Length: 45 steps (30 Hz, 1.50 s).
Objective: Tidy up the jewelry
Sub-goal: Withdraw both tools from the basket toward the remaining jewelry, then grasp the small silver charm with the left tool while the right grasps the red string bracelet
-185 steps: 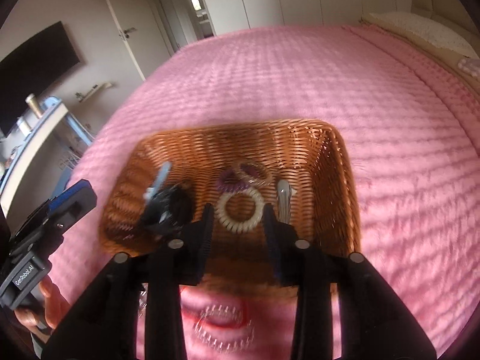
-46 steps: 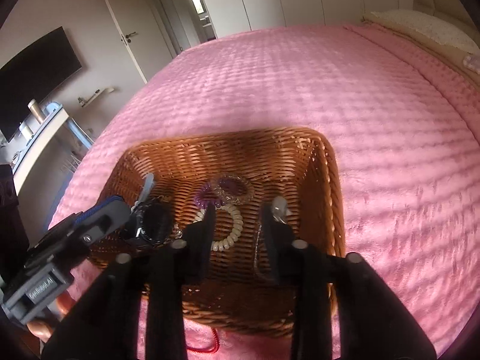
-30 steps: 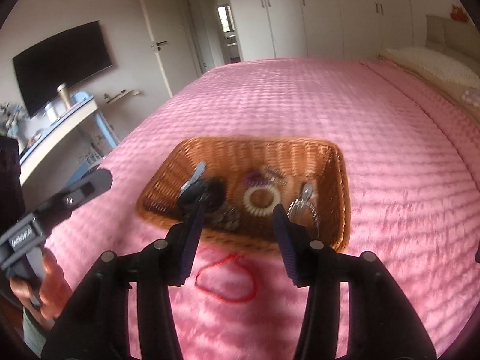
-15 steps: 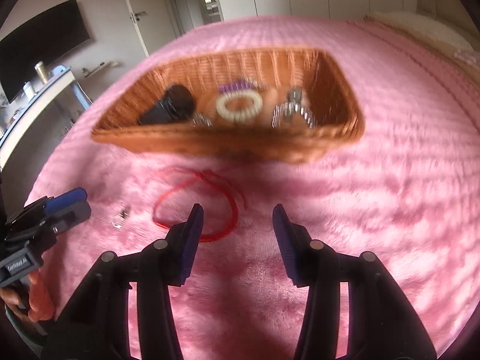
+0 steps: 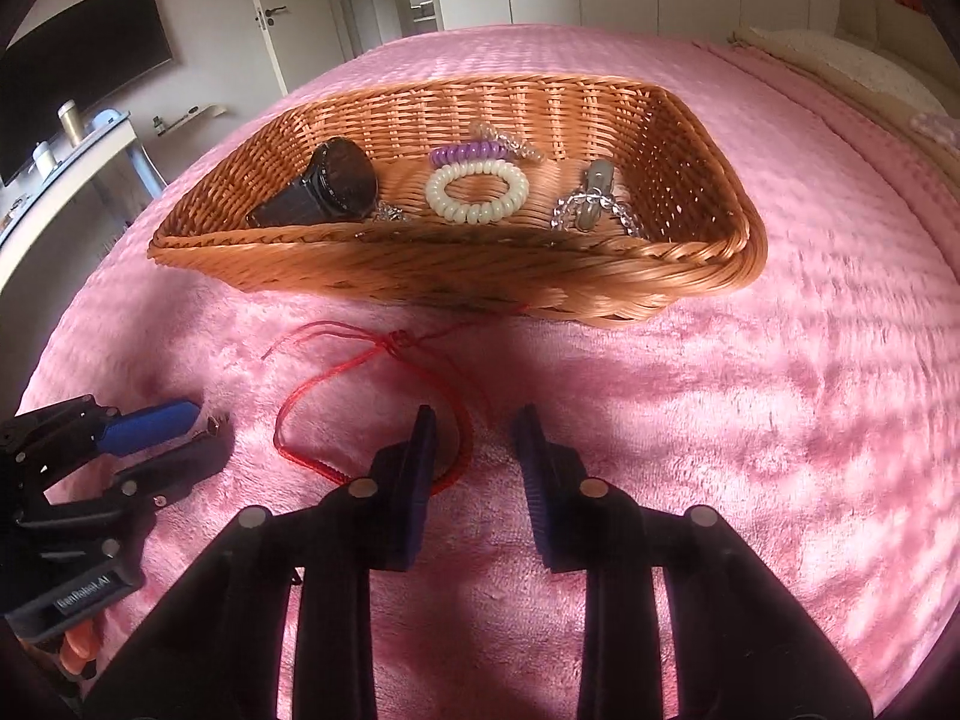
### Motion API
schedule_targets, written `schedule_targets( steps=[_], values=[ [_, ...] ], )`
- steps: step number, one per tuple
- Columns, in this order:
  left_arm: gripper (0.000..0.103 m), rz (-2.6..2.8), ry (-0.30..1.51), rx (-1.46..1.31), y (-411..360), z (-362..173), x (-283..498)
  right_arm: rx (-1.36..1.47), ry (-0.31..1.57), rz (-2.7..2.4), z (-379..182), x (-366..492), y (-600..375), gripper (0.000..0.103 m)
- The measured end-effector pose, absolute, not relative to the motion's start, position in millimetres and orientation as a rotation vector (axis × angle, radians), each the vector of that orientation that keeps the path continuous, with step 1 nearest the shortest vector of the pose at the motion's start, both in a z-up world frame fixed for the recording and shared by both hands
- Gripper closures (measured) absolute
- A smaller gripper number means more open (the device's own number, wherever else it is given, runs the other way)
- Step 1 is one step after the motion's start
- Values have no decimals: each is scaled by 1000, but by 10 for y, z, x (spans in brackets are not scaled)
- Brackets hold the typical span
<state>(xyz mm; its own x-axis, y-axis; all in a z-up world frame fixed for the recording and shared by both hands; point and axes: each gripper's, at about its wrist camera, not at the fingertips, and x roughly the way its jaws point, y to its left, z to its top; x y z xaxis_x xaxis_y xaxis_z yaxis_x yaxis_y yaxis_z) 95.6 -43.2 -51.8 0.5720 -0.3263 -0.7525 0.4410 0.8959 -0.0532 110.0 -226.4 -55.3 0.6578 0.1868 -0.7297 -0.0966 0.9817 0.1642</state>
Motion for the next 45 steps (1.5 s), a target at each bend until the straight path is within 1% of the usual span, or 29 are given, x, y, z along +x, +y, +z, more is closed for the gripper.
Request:
schedule_targets(
  steps=[2, 4, 6, 10, 16, 22, 29, 30, 32, 33, 34, 39, 42, 45],
  values=[
    [90, -445, 847, 164, -454, -525, 944, 114, 836, 159, -558, 1098, -2268, 82],
    [90, -445, 841, 169, -458, -525, 924, 106, 834, 164, -559, 1090, -2252, 91],
    [90, -448, 830, 173, -482, -513, 907, 97, 828, 163, -552, 1070, -2234, 95],
    [90, -452, 813, 143, -453, -482, 853, 120, 827, 166, -537, 1017, -2275, 97],
    [90, -482, 789, 19, -275, -411, 680, 154, 847, 156, -511, 792, -2341, 97],
    [90, -478, 780, -2, -249, -441, 527, 233, 904, 196, -568, 440, -2393, 97],
    [90, -495, 758, -42, -170, -440, 520, 229, 931, 318, -523, 124, -2279, 96],
    [90, -496, 753, -51, -148, -442, 517, 216, 924, 326, -499, 86, -2274, 94],
    [90, -501, 753, -70, -117, -446, 524, 200, 910, 343, -453, 62, -2284, 79],
    [90, -503, 755, -78, -106, -450, 531, 190, 901, 340, -432, 46, -2285, 61],
    [90, -503, 757, -84, -98, -456, 539, 173, 885, 328, -406, 46, -2280, 54],
    [90, -507, 747, -87, -86, -454, 528, 103, 898, 381, -409, 172, -2092, 54],
    [90, -512, 749, -88, -83, -459, 530, 5, 919, 391, -498, 197, -1910, 54],
    [90, -513, 750, -92, -76, -464, 540, -25, 919, 398, -570, 206, -1841, 50]
  ],
)
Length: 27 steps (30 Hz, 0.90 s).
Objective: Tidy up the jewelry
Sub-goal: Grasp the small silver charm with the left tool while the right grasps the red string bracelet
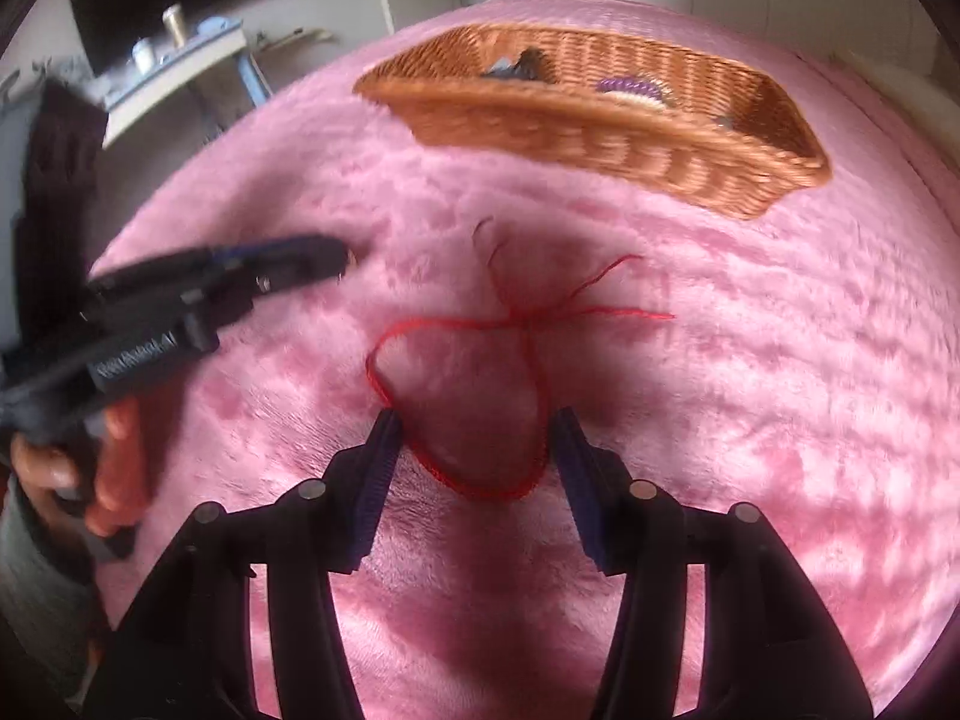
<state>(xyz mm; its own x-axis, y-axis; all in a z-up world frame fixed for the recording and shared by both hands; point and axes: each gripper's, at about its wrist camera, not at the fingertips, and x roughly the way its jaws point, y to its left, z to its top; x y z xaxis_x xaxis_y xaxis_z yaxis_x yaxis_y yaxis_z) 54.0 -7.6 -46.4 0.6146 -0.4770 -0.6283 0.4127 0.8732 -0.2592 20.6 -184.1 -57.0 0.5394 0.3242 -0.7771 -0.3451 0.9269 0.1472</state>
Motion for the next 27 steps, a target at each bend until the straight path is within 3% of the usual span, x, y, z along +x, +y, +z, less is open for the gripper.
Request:
schedule_targets(
  steps=[12, 14, 16, 18, 27],
  values=[
    [90, -519, 754, -100, -70, -475, 544, -70, 908, 369, -573, 294, -1713, 50],
    [90, -521, 754, -102, -67, -475, 546, -70, 892, 369, -561, 266, -1712, 64],
    [90, -524, 753, -106, -65, -469, 547, -67, 878, 371, -550, 225, -1718, 85],
    [89, -524, 748, -107, -58, -463, 541, -74, 868, 360, -546, 177, -1719, 95],
    [90, -531, 691, -111, -42, -332, 443, 34, 810, 338, -355, -8, -1963, 96]
  ],
)
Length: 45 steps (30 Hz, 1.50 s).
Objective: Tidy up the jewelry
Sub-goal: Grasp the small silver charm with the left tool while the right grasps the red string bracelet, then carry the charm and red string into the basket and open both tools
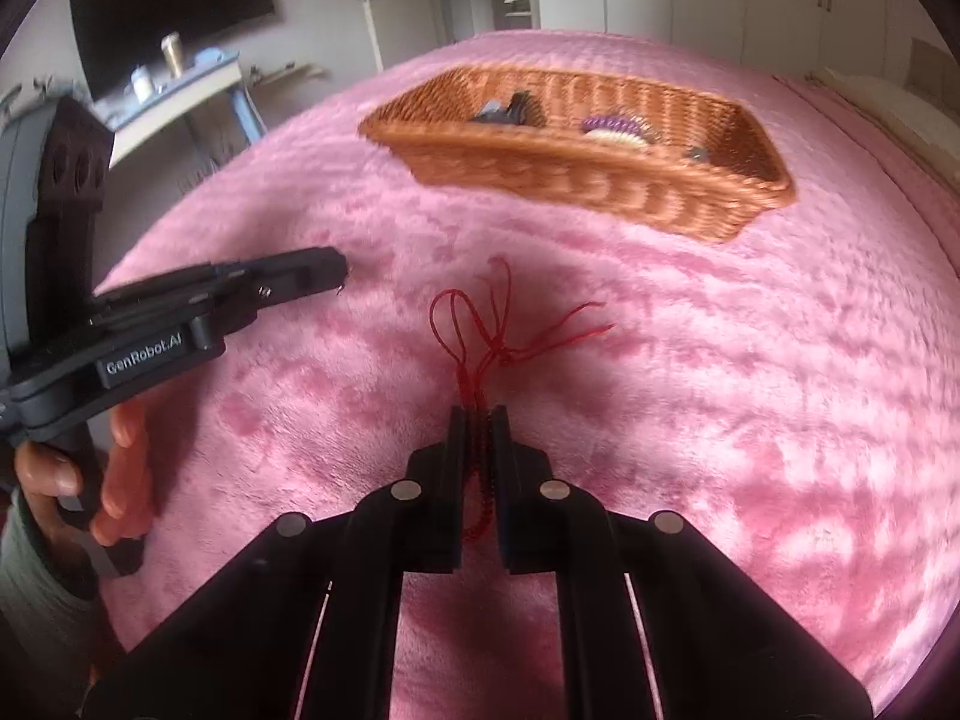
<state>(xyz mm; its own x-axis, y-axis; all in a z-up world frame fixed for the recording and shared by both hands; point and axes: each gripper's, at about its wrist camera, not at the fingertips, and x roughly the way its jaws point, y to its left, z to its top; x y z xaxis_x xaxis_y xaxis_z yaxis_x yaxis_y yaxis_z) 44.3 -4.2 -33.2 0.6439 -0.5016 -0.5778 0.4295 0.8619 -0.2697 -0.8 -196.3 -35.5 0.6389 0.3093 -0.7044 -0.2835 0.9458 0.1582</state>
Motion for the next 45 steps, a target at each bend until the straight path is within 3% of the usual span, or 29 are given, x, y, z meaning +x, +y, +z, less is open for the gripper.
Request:
schedule_targets(
  steps=[11, 20, 31, 45],
  values=[
    [90, -566, 531, -102, -135, 366, 437, 129, 598, 296, 537, 39, -2339, 96],
    [90, -598, 461, -119, -400, 835, 1113, 141, 533, 247, 941, 932, -2439, 96],
    [90, -578, 589, -160, -775, 365, 2009, 221, 694, 197, 469, 2034, -2635, 96],
    [89, -573, 699, -139, -900, -52, 2184, 226, 782, 167, 130, 2228, -2684, 96]
  ],
)
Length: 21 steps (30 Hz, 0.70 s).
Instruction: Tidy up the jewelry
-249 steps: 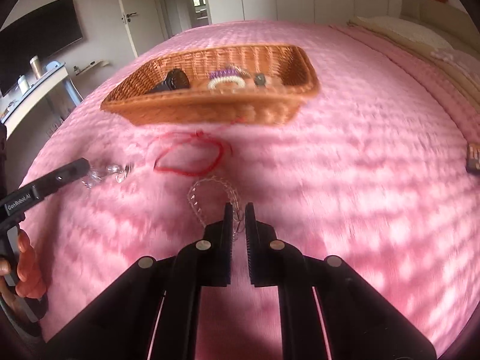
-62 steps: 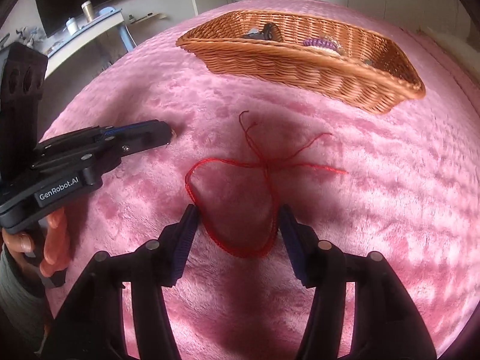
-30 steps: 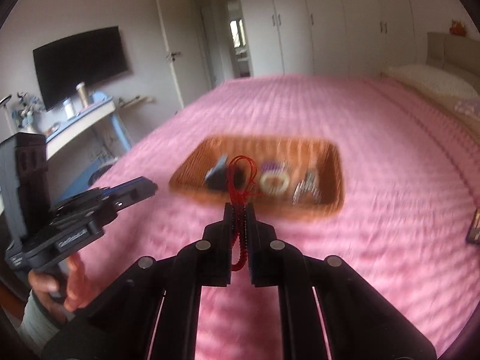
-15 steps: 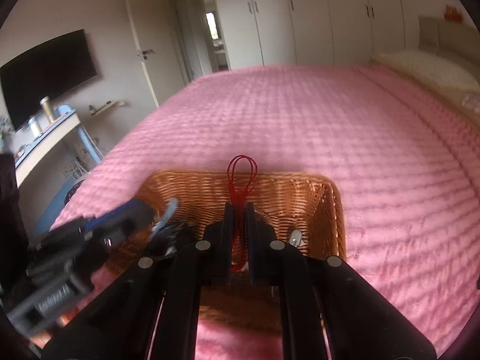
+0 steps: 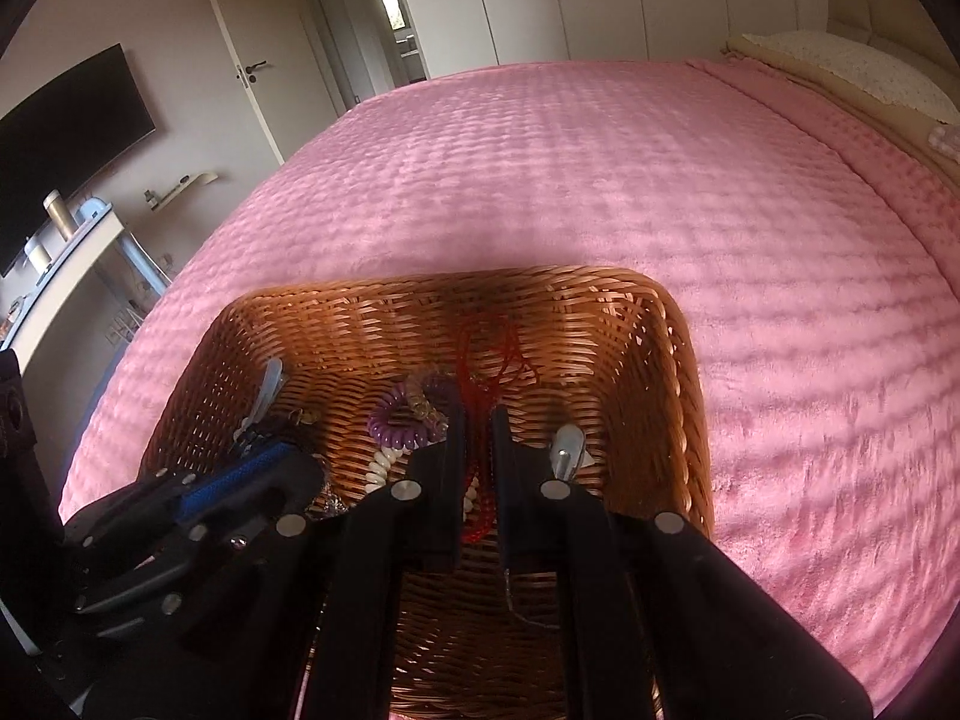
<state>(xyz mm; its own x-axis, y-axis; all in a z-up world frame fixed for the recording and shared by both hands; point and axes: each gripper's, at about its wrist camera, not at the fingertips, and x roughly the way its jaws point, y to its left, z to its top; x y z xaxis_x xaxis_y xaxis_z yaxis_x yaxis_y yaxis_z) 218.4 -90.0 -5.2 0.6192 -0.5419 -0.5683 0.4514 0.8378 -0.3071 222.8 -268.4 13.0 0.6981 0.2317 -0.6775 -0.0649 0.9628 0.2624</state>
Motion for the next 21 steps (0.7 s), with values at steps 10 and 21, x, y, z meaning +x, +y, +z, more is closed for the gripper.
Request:
schedule_targets(
  steps=[10, 21],
  values=[
    [68, -583, 697, -222, -739, -13, 2165, 296, 764, 183, 198, 2134, -2816, 57],
    [45, -561, 496, -254, -353, 670, 1434, 222, 567, 196, 857, 1272, -2762, 56]
  ],
)
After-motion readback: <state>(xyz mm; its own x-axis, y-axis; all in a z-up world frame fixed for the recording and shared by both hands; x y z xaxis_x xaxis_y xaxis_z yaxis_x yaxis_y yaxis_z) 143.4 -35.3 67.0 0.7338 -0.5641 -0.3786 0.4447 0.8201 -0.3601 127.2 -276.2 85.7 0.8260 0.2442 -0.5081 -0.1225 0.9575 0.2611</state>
